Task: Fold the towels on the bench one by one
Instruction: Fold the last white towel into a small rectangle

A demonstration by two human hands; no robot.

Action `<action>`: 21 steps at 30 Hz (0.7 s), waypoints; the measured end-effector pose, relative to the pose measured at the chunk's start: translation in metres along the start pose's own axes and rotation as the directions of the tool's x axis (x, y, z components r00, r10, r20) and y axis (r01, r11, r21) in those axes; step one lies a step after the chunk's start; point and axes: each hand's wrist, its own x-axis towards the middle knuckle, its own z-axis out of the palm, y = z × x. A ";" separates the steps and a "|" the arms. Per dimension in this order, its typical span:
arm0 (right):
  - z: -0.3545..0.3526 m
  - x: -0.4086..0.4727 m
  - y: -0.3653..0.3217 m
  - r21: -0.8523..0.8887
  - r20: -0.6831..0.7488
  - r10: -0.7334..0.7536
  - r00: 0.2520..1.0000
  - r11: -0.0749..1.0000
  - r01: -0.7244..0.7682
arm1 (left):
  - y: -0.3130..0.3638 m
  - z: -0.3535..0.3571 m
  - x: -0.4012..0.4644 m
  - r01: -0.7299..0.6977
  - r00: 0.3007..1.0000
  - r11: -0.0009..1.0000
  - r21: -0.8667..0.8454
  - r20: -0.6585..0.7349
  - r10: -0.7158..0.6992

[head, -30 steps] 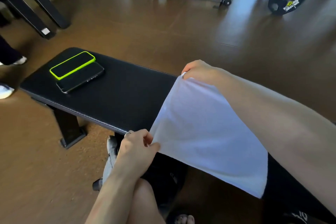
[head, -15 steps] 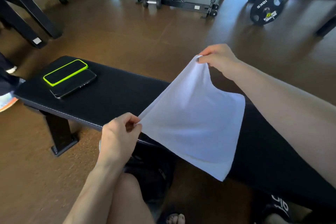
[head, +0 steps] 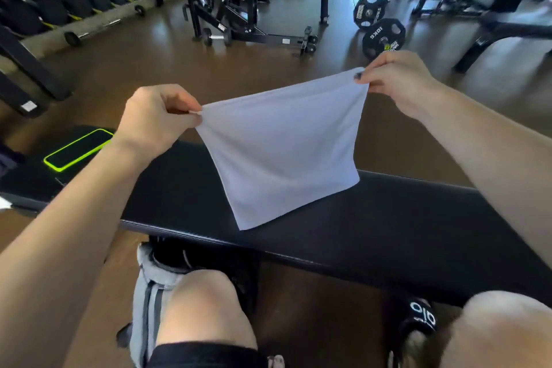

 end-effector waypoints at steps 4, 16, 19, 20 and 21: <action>-0.018 -0.010 -0.002 -0.034 -0.034 -0.002 0.999 0.999 0.001 | 0.014 0.006 0.011 -0.003 1.000 1.000 -0.007 0.021 0.003; -0.054 -0.030 -0.021 -0.244 0.102 0.073 0.992 0.969 -0.047 | 0.040 0.018 0.036 -0.014 0.997 0.994 -0.106 0.068 0.021; -0.057 -0.033 -0.024 -0.201 0.118 0.075 0.990 0.978 -0.050 | 0.044 0.024 0.041 -0.020 0.995 0.993 -0.119 0.090 0.031; -0.058 -0.033 -0.024 -0.165 0.123 0.081 0.989 0.984 -0.060 | 0.045 0.026 0.043 -0.020 0.995 0.993 -0.120 0.092 0.031; -0.059 -0.033 -0.022 -0.139 0.124 0.080 0.989 0.988 -0.062 | 0.046 0.027 0.044 -0.020 0.996 0.993 -0.118 0.089 0.030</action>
